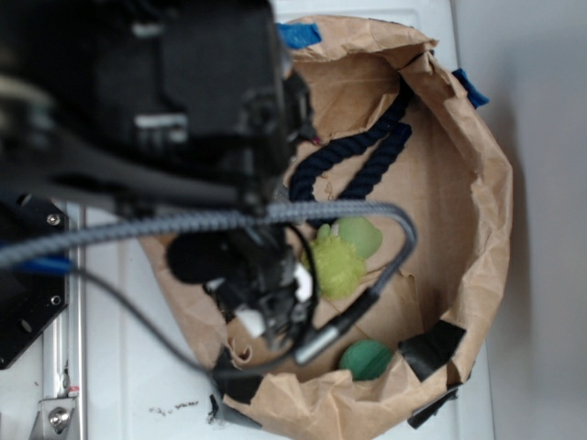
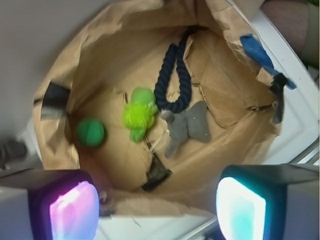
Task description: Grab the green animal.
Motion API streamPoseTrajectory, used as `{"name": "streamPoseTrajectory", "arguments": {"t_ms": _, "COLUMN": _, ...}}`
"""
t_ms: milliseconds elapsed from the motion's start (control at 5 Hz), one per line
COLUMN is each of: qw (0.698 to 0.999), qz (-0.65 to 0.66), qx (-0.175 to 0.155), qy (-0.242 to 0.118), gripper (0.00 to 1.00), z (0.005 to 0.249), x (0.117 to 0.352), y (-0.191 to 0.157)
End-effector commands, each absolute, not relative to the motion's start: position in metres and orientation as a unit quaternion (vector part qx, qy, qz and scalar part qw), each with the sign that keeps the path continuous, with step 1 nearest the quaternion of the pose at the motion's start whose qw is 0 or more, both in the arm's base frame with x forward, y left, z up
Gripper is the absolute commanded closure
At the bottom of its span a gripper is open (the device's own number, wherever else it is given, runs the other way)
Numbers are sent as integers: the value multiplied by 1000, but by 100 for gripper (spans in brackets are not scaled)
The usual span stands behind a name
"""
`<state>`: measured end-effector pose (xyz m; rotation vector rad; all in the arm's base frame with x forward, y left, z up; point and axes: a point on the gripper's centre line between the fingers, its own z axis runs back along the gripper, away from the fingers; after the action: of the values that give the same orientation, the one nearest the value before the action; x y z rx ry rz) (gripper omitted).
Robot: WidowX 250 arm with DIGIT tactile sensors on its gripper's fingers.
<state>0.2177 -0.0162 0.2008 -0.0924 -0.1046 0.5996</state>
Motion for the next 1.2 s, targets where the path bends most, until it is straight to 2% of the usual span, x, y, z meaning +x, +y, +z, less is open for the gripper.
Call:
{"name": "streamPoseTrajectory", "arguments": {"t_ms": 0, "qw": 914, "qz": 397, "qx": -38, "qy": -78, "gripper": 0, "z": 146, "x": 236, "y": 5}}
{"name": "streamPoseTrajectory", "arguments": {"t_ms": 200, "qw": 908, "qz": 408, "qx": -36, "qy": -94, "gripper": 0, "z": 128, "x": 252, "y": 5}}
{"name": "streamPoseTrajectory", "arguments": {"t_ms": 600, "qw": 890, "qz": 447, "qx": -15, "qy": -90, "gripper": 0, "z": 100, "x": 283, "y": -11}}
{"name": "streamPoseTrajectory", "arguments": {"t_ms": 800, "qw": 870, "qz": 488, "qx": 10, "qy": -67, "gripper": 0, "z": 88, "x": 285, "y": -20}}
{"name": "streamPoseTrajectory", "arguments": {"t_ms": 1000, "qw": 870, "qz": 486, "qx": 22, "qy": -75, "gripper": 0, "z": 78, "x": 286, "y": -23}}
